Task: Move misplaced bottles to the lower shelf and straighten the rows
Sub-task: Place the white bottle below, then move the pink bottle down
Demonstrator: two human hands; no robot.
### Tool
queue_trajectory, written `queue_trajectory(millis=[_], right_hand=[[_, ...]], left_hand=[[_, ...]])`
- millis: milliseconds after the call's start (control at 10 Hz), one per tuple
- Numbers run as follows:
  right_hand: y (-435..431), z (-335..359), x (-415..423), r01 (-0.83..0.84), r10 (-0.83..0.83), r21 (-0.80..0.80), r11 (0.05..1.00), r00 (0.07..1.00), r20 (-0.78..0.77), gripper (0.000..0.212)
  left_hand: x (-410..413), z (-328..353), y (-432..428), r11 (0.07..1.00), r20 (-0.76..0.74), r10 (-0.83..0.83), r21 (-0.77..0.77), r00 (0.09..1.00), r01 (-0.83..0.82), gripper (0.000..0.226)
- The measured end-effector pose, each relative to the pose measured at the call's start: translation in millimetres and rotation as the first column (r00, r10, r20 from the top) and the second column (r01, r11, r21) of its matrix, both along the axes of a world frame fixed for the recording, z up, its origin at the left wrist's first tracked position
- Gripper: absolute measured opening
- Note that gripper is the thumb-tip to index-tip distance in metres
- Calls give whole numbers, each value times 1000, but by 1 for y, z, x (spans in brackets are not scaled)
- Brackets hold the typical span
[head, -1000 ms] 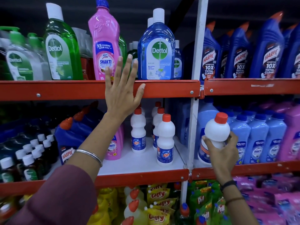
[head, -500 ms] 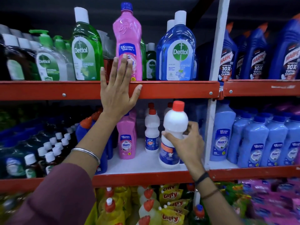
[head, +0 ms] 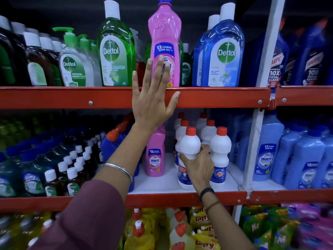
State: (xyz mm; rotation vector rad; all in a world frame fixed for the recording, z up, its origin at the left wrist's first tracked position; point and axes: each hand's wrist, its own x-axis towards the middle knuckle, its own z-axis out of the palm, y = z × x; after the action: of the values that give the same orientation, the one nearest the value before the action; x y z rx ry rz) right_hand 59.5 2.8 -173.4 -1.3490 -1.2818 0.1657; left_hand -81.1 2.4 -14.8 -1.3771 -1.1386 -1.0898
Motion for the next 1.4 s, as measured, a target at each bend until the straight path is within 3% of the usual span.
queue_trajectory(millis=[300,500,600,700,800,1000,1100,1300,1400], right_hand=[[-1,-2,-7,70,-63,-54,996,990,126,71],[-30,4,1,9,-7,-26,1000,996,92,81],[-59,43,3,0,-9,207,978,999,44,68],[-80,107,-5,-105,127,474,874,992,-13,47],[-70,166,-20,-212,225,583,785,973,52,38],[-29,245,-55,-263,192,405,876,959,207,71],[-20,259,-58,-250,194,310,917,960,202,80],[-29,258,-48,-286,287,338,897,957,48,74],[-48,248,-40,-277,344,467,840,937,-63,71]], left_hand=[[-1,0,0,1000,8,-11,-24,1000,11,65],[-9,-1,-7,994,-24,-70,-88,997,68,64],[-27,0,-11,991,25,-100,-93,995,102,65],[-48,5,-16,995,86,-54,-84,995,61,66],[-63,7,-18,996,79,-10,-91,997,17,67],[-69,5,-19,998,68,29,-62,997,-25,66],[-69,5,-18,998,64,24,-54,998,-20,66],[-70,6,-16,997,54,40,-69,998,-36,67],[-70,6,-16,997,59,42,-74,997,-37,67]])
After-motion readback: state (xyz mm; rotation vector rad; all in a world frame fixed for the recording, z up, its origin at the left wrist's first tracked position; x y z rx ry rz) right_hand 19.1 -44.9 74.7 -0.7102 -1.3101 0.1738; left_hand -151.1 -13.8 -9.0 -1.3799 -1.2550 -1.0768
